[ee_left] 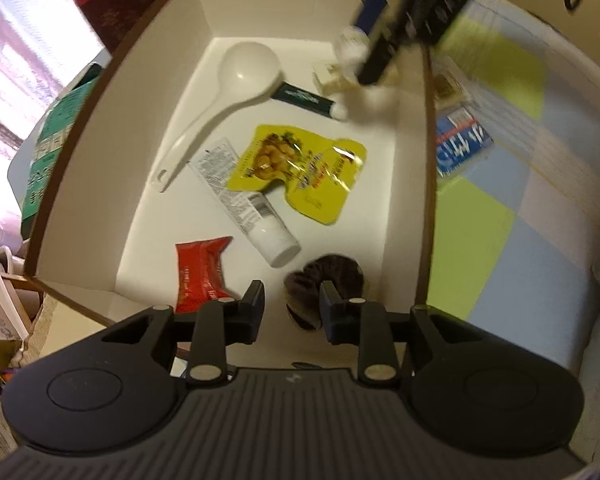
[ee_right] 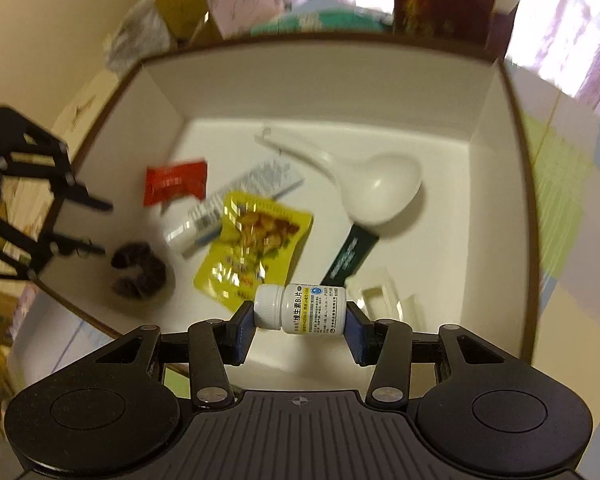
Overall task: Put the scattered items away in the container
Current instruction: 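Open both grippers to drop the scrunchie and pill bottle into the box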
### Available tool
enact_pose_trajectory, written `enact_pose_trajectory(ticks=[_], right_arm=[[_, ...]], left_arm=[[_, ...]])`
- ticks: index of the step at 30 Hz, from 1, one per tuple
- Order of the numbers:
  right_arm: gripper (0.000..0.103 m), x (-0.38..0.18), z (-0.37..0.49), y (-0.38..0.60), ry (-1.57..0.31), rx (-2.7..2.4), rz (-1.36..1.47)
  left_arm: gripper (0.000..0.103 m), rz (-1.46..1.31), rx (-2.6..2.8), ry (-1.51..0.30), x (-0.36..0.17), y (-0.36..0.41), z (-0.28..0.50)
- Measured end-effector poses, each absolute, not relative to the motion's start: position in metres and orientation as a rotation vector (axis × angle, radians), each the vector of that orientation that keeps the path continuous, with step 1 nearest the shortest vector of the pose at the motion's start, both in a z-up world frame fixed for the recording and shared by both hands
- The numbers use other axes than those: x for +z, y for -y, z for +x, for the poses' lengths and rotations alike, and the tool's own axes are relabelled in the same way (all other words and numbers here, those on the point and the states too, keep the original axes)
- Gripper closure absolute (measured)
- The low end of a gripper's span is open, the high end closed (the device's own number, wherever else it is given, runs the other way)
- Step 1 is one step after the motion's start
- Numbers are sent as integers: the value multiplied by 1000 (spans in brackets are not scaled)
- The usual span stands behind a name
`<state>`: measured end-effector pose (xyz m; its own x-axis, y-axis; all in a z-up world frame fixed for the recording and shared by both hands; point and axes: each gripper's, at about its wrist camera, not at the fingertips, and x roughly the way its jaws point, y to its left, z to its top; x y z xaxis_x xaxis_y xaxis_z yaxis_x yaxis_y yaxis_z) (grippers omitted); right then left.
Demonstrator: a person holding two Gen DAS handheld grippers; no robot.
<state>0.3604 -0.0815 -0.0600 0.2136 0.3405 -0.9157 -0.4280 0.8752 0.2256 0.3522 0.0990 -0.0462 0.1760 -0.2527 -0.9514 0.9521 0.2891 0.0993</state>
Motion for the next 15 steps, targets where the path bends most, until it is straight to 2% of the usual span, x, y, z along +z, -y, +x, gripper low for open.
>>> enact_pose_trajectory(ticks=[3,10,11,12,13,15], right_arm=[[54,-74,365,79,-1321,519,-85],[53,-101,375,75,-1457,508,-16],[44,-101,376,75,-1458,503,-2],[27,-102,377,74,-1459,493,7],[2,-101,377,73,-1451,481,1],[2,-96,375,73,-1409,479,-13]], left_arm=[[73,826,-1009,-1022,-40,-100,356],[67,756,-985,-1048,-39,-99,356],[66,745,-979,-1053,-39,-99,357],[65,735,-971,-1056,-40,-99,357],[64,724,-964,-1059,-39,-99,357],[58,703,-954,-1067,-40,-100,358]])
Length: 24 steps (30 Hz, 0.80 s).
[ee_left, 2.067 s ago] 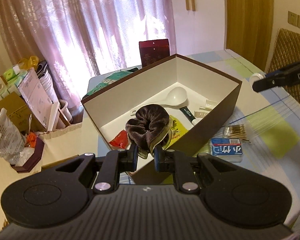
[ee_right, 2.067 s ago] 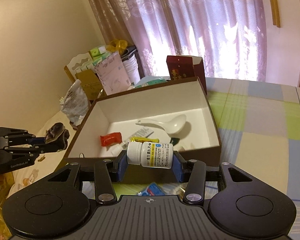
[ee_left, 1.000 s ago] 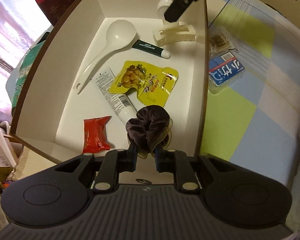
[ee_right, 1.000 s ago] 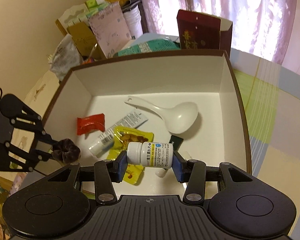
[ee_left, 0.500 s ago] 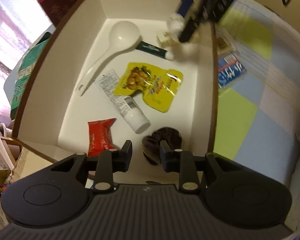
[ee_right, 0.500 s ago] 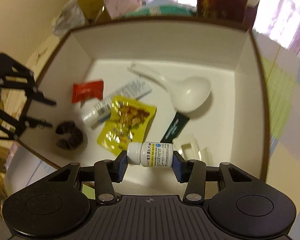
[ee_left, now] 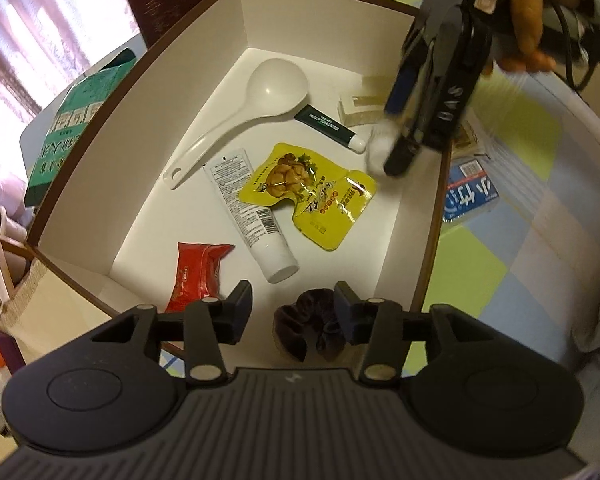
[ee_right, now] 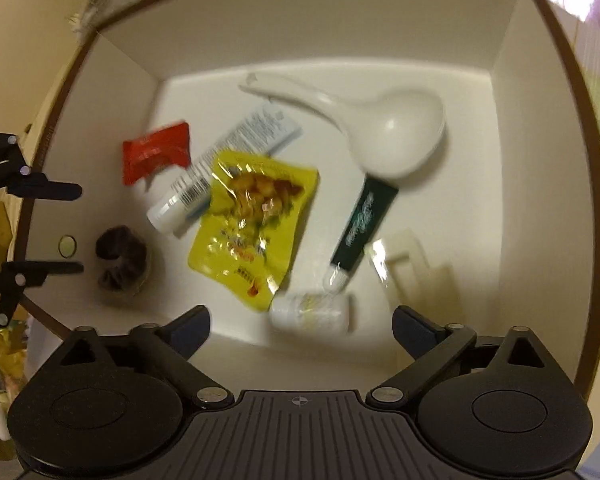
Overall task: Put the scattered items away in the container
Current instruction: 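Open both grippers to drop the scrunchie and pill bottle into the box, then move both grippers back out of the box toward the toothpick box and swabs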
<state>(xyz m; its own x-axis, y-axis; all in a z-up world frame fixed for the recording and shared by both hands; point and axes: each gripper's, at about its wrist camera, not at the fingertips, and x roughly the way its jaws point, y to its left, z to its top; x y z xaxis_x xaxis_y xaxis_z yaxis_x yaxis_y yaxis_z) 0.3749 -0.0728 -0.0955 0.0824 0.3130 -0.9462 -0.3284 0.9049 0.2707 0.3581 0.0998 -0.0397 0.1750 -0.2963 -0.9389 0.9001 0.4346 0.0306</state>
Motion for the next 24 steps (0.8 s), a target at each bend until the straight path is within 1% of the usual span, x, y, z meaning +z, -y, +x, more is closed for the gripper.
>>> enact_pose_trajectory(ticks=[2,4,6,10,12,14,16,18,20,24], right_arm=[[2,-93,375,76,-1413,485,23],[2,-90,375,78,-1415,492,42],[2,-86,373,78,-1412,486,24],[2,-79,371,82,-1406,483,3],[2,-77,369,84,-1418,496,-9],[2,-74,367,85,-1407,492,-22],[1,-70,364,86,-1384,491,-27],[1,-65,360,87,-1363,491,-21],[1,-60,356,87,-1342,486,-19],[1,-49,350,87,-1309,479,-23]], left_arm=[[54,687,-936,-1077,-40,-101,359],[53,677,-922,-1090,-41,-101,360],[46,670,-903,-1102,-42,-102,361],[41,662,-879,-1105,-42,-100,361],[35,654,-865,-1110,-41,-98,361],[31,648,-846,-1114,-41,-94,360],[30,644,-831,-1117,-40,-91,359],[23,644,-815,-1116,-39,-88,357],[20,638,-793,-1116,-37,-86,355],[20,627,-760,-1111,-31,-82,350]])
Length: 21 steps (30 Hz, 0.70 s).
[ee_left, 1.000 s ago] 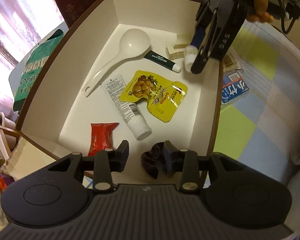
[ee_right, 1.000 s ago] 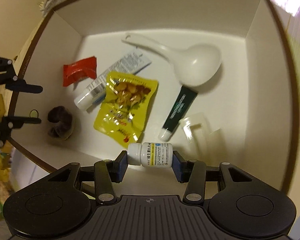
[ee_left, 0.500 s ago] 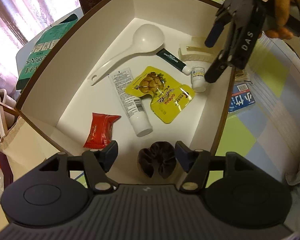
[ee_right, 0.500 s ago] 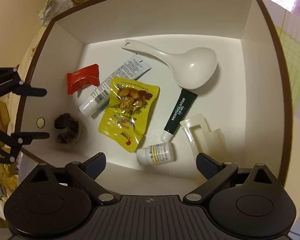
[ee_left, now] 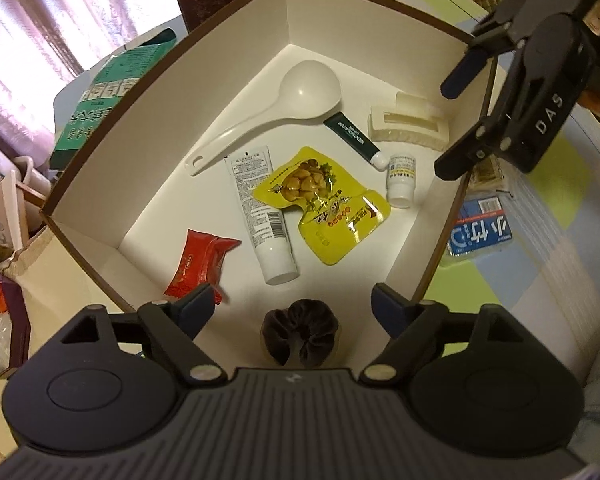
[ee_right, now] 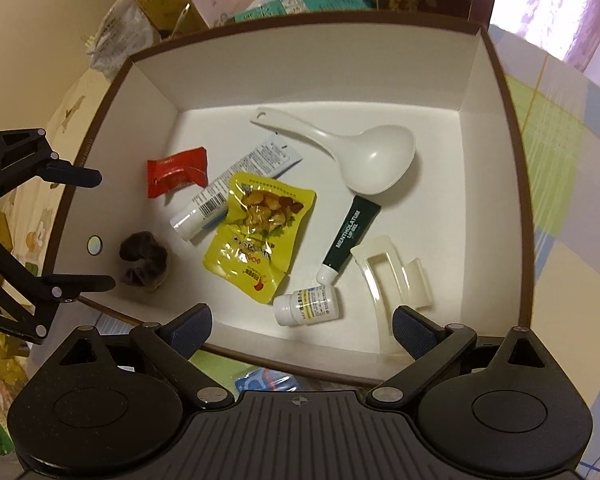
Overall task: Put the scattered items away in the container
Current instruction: 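Move both grippers back out of the box toward the toothpick box and swabs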
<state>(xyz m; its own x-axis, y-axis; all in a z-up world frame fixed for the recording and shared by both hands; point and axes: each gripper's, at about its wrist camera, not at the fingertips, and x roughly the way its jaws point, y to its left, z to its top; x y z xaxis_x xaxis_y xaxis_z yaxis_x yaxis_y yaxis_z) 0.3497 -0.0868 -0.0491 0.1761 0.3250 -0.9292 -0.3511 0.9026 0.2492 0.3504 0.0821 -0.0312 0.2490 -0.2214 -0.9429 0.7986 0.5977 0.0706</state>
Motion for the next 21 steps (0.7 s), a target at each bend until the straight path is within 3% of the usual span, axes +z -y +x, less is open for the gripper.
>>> enact_pose_trajectory(ticks=[21], right_arm=[[1,-1,301,85,-1158,484,-68]], left_arm=[[15,659,-609,-1033,11,-74,303]])
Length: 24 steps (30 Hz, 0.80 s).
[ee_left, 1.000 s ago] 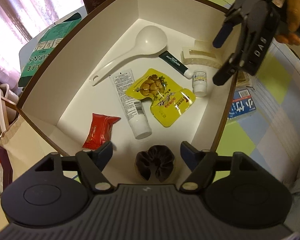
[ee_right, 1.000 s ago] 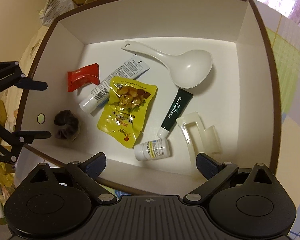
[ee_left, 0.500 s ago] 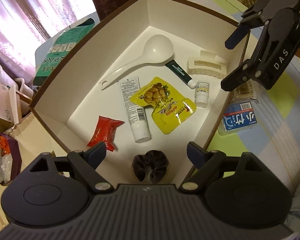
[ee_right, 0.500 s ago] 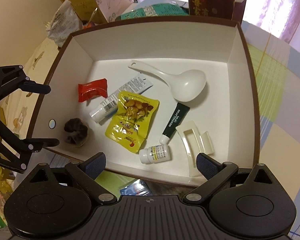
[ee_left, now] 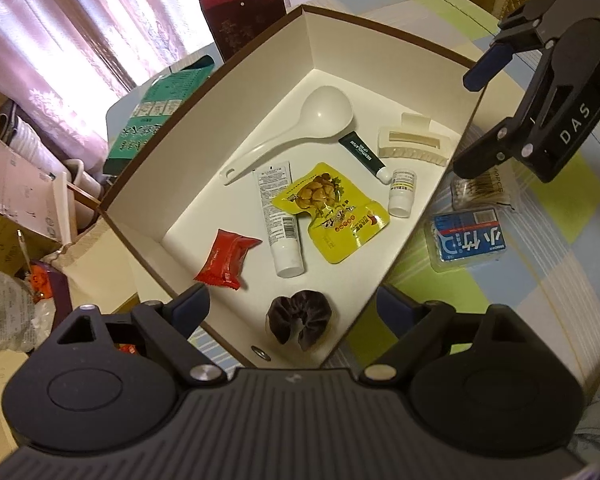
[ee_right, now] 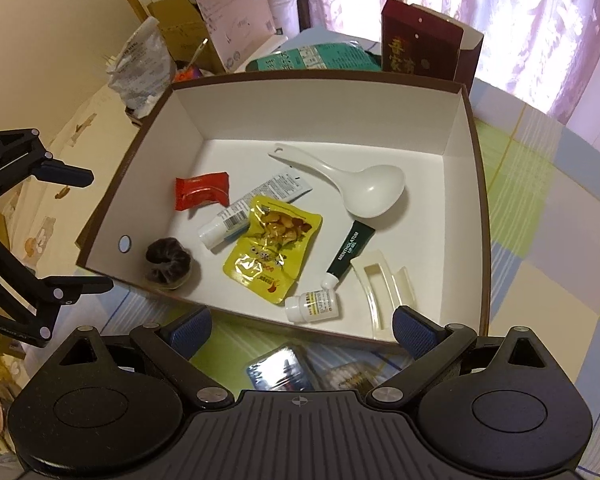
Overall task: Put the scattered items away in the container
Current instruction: 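Move both grippers back out of the box toward the toothpick box and swabs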
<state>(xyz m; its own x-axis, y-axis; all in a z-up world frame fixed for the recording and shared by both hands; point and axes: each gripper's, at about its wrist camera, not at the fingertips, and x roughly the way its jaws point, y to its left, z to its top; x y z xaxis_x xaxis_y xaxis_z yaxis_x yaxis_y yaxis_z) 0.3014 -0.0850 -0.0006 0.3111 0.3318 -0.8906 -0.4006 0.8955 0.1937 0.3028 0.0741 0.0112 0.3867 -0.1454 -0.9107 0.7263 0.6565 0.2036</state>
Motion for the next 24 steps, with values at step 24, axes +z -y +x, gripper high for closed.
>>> enact_pose_trajectory(ticks=[24], right_arm=[[1,31,229,103,-1029,532,-112]], left_arm=[[13,620,-516,-972,40,-63,225]])
